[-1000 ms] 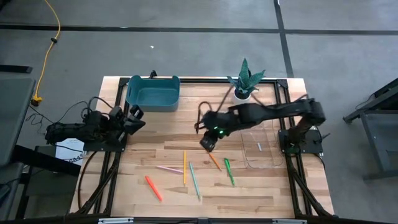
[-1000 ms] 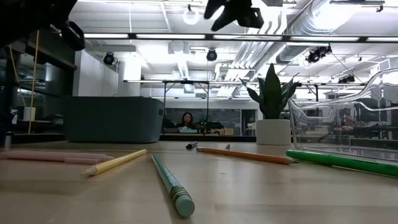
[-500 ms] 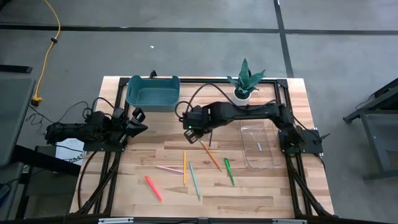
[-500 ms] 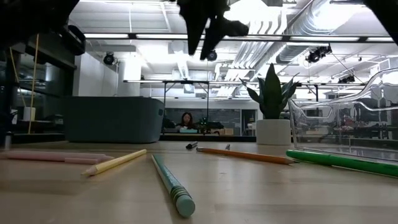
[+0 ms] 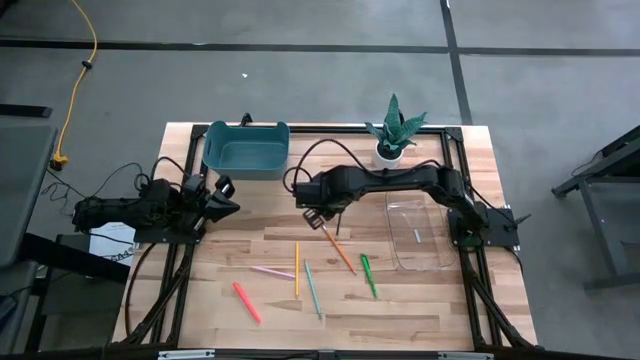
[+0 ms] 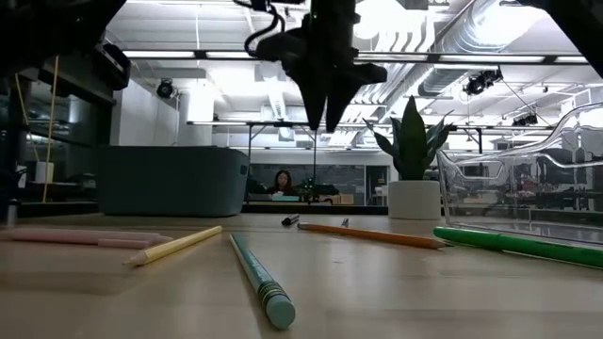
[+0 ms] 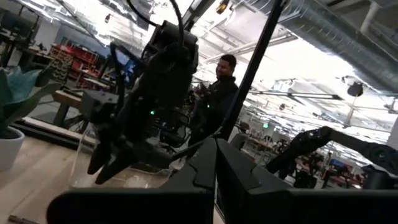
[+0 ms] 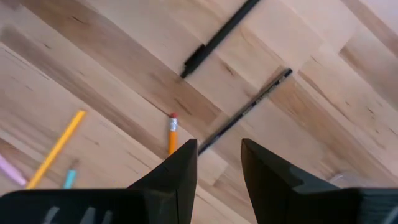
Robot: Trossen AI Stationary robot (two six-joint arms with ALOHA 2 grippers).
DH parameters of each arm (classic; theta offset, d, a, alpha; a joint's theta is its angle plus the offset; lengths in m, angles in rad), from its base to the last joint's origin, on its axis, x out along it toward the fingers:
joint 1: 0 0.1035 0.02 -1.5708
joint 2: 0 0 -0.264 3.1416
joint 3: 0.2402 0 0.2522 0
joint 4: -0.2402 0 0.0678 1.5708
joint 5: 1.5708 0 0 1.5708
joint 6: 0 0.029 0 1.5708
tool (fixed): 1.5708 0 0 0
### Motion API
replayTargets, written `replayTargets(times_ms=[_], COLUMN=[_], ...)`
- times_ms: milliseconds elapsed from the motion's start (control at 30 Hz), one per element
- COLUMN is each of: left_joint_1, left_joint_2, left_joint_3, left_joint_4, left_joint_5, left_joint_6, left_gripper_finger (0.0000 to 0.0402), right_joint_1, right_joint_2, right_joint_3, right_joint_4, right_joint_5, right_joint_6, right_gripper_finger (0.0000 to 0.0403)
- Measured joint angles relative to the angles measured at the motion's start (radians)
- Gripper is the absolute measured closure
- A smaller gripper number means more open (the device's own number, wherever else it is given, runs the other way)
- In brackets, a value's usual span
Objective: Sort pens & pencils
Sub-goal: Put the blue pencil into the transparent bin
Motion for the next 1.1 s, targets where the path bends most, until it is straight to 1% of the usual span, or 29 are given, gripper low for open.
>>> replayTargets(times_ms=[167,300,467,600,700,833,967,1100], left_joint_1=[0.000,0.000,0.000,0.000,0.000,0.000,0.000,0.000], left_joint_2=[0.000,0.000,0.000,0.000,0.000,0.000,0.002,0.002], left_joint_3=[0.000,0.000,0.000,0.000,0.000,0.000,0.000,0.000], left_joint_4=[-0.057,-0.102,-0.148,-0.157,-0.190,-0.263,-0.271,-0.270], left_joint_5=[0.001,0.036,0.098,0.119,0.118,0.113,0.114,0.129], left_joint_6=[0.000,0.001,0.001,0.002,0.005,0.019,0.026,0.027], left_gripper_finger=[0.0401,0.0401,0.0401,0.0401,0.0401,0.0401,0.0401,0.0401], right_joint_1=[0.000,0.016,0.038,0.039,0.014,-0.036,-0.086,-0.119], right_joint_2=[0.000,0.000,-0.006,-0.006,-0.006,-0.006,-0.006,-0.006], right_joint_3=[-0.058,-0.059,-0.057,-0.058,-0.058,-0.058,-0.058,-0.058], right_joint_4=[0.040,0.064,0.077,0.095,0.112,0.107,0.065,0.060], right_joint_5=[-0.056,-0.079,-0.128,-0.131,-0.119,-0.096,-0.095,-0.095], right_joint_6=[-0.008,0.011,0.102,0.202,0.283,0.330,0.341,0.319], right_gripper_finger=[0.0288,0.0288,0.0288,0.0288,0.0288,0.0288,0.0288,0.0288])
